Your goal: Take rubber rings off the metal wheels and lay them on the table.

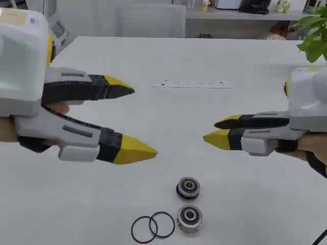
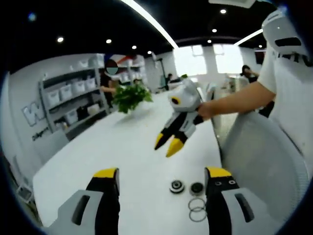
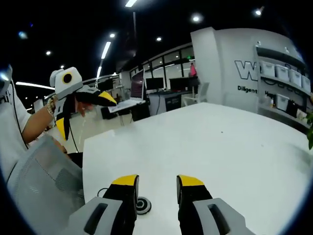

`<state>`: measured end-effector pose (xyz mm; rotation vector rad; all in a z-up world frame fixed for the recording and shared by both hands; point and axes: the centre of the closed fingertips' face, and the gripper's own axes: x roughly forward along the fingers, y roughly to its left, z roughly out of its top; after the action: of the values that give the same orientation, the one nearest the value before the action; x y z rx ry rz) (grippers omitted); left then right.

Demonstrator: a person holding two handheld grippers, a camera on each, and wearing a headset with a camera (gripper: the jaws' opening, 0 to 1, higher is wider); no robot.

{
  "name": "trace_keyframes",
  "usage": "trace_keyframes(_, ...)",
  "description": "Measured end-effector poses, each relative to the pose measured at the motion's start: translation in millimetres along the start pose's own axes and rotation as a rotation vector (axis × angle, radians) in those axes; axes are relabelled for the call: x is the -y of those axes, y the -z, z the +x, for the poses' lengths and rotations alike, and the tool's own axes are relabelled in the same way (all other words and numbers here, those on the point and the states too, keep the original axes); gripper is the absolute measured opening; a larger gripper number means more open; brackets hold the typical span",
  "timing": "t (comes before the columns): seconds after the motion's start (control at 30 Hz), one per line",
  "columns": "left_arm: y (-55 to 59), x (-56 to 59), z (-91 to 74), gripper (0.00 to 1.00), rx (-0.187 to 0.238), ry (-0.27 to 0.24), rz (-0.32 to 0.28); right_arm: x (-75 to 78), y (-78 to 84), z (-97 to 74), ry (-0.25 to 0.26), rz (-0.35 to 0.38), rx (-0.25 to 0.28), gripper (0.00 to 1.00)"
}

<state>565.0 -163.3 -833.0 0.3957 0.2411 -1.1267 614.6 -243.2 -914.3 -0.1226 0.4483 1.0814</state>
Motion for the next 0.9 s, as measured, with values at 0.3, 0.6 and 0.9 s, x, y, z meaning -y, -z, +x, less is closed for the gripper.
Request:
trace_keyframes(0.3, -5.7, -8.0, 49.4, 0.69, 0.022, 0.034, 0.048, -4.6, 31.7, 6.2, -0.034, 0.029, -0.064, 0.32)
trace_keyframes(0.6, 19.0, 0.7, 101.3, 0.62, 0.02, 0.05, 0.07, -5.6, 58.7, 11.3, -0.051, 0.07, -0.118, 0.35)
trace_keyframes(0.9, 73.6, 6.6, 111.7, 0.57, -0.015, 0.029, -0.052, -3.7, 70.1, 12.9, -0.052, 0.102, -0.131, 0.35)
